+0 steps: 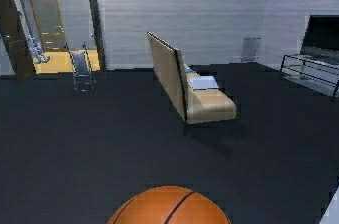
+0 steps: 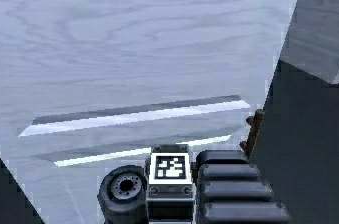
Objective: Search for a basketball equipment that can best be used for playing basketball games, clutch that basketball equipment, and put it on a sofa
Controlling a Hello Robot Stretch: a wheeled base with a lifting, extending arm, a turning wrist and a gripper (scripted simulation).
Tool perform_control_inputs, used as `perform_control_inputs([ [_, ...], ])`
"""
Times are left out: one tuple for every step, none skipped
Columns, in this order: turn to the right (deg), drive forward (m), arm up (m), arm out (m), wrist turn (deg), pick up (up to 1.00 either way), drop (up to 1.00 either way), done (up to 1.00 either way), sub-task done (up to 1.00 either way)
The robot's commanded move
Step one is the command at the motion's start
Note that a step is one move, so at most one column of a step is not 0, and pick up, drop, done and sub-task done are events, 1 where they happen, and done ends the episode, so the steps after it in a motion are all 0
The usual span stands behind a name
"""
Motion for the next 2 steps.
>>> perform_control_inputs([
  [0.0, 0.55, 0.00, 0.00, 0.0, 0.00, 0.00, 0.00, 0.00],
  [-12.0, 0.00, 0.00, 0.00, 0.0, 0.00, 0.00, 0.00, 0.00],
])
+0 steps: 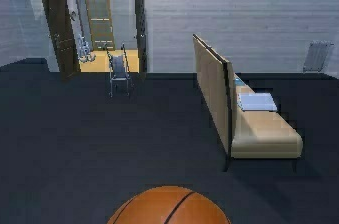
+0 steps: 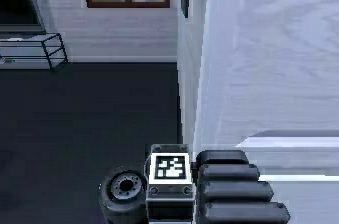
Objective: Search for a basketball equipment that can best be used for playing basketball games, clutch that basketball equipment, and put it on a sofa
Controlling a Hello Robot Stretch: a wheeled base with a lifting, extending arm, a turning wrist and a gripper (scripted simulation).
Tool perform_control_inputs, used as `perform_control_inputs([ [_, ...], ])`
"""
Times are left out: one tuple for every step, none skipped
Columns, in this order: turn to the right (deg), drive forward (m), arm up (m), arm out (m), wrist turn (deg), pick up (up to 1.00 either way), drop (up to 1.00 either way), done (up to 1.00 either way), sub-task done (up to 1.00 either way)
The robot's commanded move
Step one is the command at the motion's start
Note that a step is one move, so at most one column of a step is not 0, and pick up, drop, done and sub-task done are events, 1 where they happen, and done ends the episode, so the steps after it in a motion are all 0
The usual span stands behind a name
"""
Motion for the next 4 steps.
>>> perform_control_inputs([
  [0.0, 0.30, 0.00, 0.00, 0.0, 0.00, 0.00, 0.00, 0.00],
  [45.0, 0.00, 0.00, 0.00, 0.0, 0.00, 0.00, 0.00, 0.00],
  [18.0, 0.00, 0.00, 0.00, 0.0, 0.00, 0.00, 0.00, 0.00],
  [0.0, 1.00, 0.00, 0.00, 0.0, 0.00, 0.00, 0.00, 0.00],
])
